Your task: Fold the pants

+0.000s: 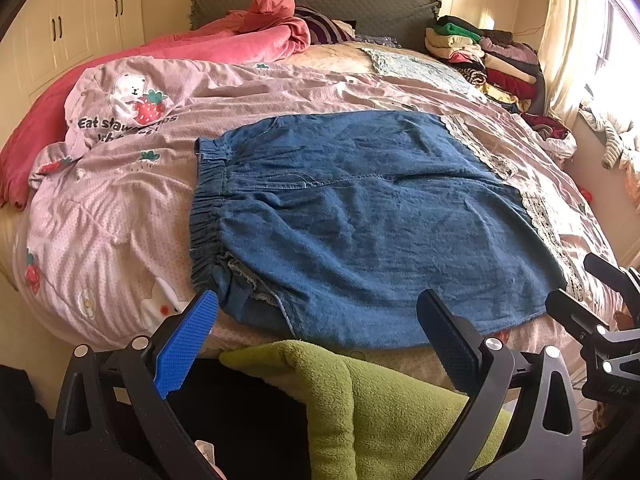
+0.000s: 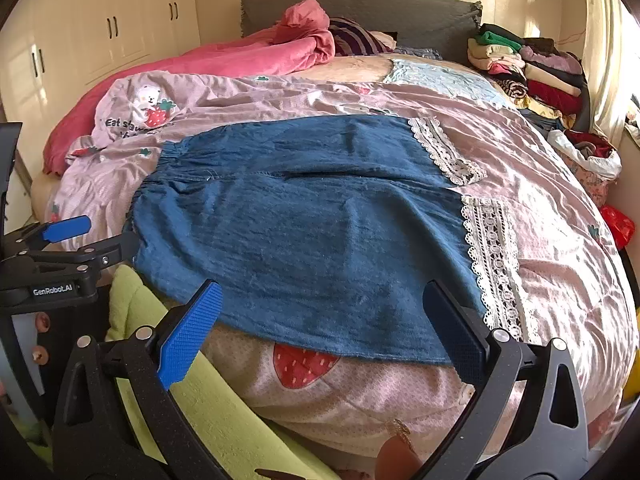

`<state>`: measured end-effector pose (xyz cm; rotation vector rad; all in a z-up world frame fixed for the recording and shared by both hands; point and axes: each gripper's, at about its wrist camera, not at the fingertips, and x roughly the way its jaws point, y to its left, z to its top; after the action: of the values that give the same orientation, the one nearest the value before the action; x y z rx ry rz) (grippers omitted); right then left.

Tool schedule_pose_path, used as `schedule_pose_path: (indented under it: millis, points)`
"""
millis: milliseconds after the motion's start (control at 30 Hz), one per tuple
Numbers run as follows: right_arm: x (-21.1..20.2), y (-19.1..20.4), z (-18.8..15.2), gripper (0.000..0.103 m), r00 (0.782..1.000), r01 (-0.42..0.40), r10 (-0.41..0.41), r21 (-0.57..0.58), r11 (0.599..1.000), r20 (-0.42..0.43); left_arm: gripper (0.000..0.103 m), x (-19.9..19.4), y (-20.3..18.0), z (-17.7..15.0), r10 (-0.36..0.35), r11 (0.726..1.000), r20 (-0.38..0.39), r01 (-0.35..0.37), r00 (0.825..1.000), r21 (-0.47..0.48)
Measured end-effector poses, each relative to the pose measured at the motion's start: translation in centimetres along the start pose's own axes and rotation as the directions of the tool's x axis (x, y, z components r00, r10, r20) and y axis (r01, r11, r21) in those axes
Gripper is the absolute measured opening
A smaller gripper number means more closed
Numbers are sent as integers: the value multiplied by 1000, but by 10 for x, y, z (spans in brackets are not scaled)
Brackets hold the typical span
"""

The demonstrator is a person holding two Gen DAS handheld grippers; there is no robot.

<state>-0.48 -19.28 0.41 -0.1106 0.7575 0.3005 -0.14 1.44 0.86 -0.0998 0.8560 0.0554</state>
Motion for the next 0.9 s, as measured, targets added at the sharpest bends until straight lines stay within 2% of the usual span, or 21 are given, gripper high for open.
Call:
schedule_pose_path:
  millis: [333,667,900]
  points:
    - [13,10,18,95,999,-50,50,-39,998,-2,99,12,11,12,11,1000,11,-11,1000,3]
    - [50,15,58,95,995,-104,103,-85,991,-17,99,37,54,33,41,995,-7,-42,999,-93]
    - [80,17,92,95,994,-107,106,-111,988,-14,99,54,81,51,79,987,-17,-81,997,-136]
